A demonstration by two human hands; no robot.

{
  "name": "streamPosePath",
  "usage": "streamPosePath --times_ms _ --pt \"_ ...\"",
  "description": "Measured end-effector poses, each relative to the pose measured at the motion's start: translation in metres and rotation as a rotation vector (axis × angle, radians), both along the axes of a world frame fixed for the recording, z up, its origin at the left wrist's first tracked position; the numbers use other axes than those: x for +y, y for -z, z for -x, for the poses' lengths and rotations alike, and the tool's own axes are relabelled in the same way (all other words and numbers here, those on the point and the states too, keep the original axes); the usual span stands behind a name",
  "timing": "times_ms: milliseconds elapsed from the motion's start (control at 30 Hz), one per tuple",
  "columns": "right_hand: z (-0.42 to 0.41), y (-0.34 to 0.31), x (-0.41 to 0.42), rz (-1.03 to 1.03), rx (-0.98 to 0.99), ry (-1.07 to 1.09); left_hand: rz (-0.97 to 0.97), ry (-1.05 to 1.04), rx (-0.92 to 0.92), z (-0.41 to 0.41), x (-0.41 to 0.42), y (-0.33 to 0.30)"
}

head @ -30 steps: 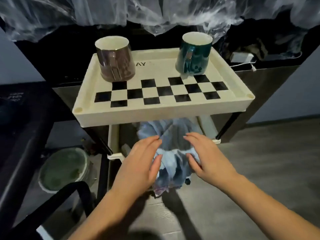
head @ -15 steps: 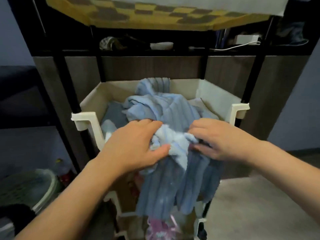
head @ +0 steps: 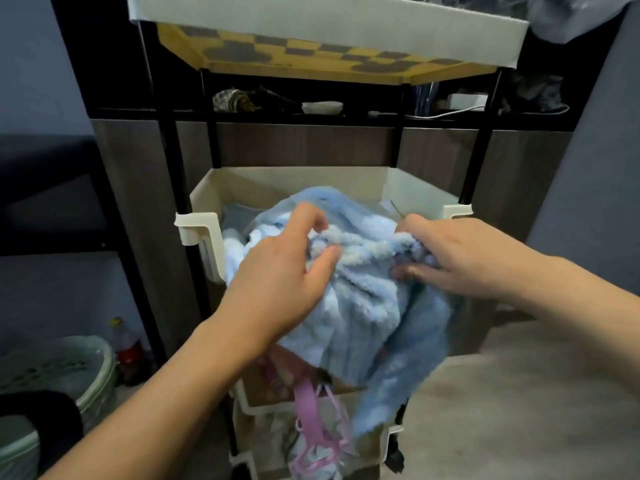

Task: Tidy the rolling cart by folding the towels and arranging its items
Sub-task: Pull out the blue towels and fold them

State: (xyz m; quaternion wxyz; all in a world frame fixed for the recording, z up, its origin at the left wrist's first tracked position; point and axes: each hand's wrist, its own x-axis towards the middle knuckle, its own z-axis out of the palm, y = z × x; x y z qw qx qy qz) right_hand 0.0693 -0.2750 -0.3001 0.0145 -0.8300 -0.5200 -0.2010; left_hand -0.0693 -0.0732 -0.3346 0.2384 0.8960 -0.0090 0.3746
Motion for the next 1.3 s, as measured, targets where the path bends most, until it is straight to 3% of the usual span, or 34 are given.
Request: streamPosePath --times_ms 133,200,267,333,433,500,567,633,700,733,800,867,900,1000,1067,1133,1200,1300 --pt "-0.006 -0.001 0.013 -0.225 0.071 0.035 -0.331 -0.256 -0.135 -0.029 0.015 -0.031" --pt "-0.008 -0.011 0.025 -0.328 0.188 0.028 -0.467 -0.335 -0.038 -0.042 0.022 -0.044" --pt "-0.007 -0.021 0.031 -0.369 0.316 0.008 -0.438 -0.363 0.139 -0.043 0.021 -0.042" --pt "-0.008 -0.023 0.028 -0.232 0.402 0.009 -0.411 -0.389 0.290 -0.037 0.021 -0.034" --pt "-0.015 -0.018 0.023 0.077 0.532 0.105 -0.437 -0.188 0.236 -0.020 0.017 -0.021" --pt "-0.025 -0.014 0.027 0.045 0.640 0.136 -0.531 -0.018 0.254 -0.009 0.010 -0.013" --pt "-0.037 -0.007 0.041 0.090 0.495 0.208 -0.601 0.073 0.397 -0.003 0.006 -0.015" --pt "-0.041 0.004 0.057 0.199 0.270 0.287 -0.390 0.111 0.592 -0.003 0.013 -0.032" --pt "-0.042 0.008 0.066 0.217 0.200 0.296 0.039 0.071 0.542 -0.015 0.024 -0.059" --pt "-0.041 0.008 0.068 0.183 0.211 0.280 0.160 -0.019 0.498 -0.025 0.030 -0.069" --pt "-0.042 0.005 0.068 0.115 0.309 0.249 0.176 -0.260 0.637 -0.046 0.036 -0.079" --pt "-0.047 -0.002 0.070 0.092 0.388 0.247 0.105 -0.378 0.893 -0.059 0.031 -0.075" --pt "-0.051 -0.006 0.073 0.084 0.404 0.259 0.058 -0.391 0.914 -0.067 0.030 -0.071" --pt "-0.059 -0.016 0.087 0.077 0.406 0.304 -0.195 -0.317 0.544 -0.073 0.028 -0.064" --pt "-0.058 -0.020 0.092 0.120 0.369 0.321 -0.462 -0.189 0.319 -0.058 0.023 -0.060" --pt "-0.057 -0.021 0.091 0.114 0.399 0.253 -0.632 -0.071 0.286 -0.037 0.021 -0.049" --pt "-0.059 -0.020 0.087 0.038 0.469 0.118 -0.463 0.033 0.413 -0.023 0.020 -0.041" --pt "-0.059 -0.020 0.079 -0.070 0.517 0.018 0.139 -0.046 0.399 -0.029 0.017 -0.041"
